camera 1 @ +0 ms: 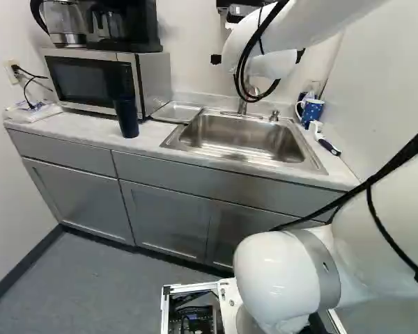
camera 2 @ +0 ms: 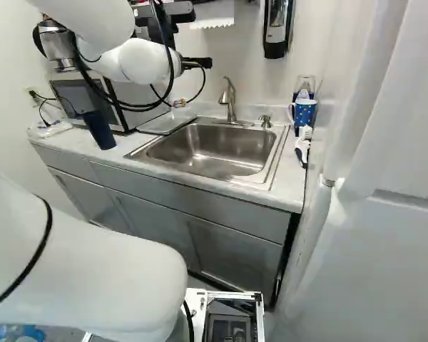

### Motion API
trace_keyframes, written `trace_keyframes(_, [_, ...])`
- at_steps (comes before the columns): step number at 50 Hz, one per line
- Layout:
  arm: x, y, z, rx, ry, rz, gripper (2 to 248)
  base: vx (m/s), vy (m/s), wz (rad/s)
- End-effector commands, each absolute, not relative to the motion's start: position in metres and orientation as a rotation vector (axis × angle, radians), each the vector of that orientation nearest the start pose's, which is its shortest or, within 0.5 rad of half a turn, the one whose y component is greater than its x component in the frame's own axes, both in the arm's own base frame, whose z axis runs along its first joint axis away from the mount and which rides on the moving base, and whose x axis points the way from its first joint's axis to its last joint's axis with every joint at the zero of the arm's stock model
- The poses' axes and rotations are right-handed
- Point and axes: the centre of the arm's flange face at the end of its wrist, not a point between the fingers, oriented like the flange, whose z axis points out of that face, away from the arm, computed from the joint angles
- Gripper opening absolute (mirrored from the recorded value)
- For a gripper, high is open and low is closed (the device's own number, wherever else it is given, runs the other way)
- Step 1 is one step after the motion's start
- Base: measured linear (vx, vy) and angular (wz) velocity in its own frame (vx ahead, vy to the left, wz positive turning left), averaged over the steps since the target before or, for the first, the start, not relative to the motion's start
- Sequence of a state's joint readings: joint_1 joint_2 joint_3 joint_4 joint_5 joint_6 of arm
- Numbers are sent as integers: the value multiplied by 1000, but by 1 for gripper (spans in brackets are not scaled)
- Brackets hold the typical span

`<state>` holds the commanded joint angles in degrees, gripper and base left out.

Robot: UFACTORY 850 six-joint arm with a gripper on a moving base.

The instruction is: Rinse the cup and place it in the tray

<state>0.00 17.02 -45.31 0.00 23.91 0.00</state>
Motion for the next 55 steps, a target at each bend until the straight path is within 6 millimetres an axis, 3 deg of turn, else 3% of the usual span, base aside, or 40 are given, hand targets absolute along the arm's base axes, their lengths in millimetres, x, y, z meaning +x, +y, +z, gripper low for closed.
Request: trace_keyframes(55, [490,-24,661,-2442,81,-2014,247,0,0,0])
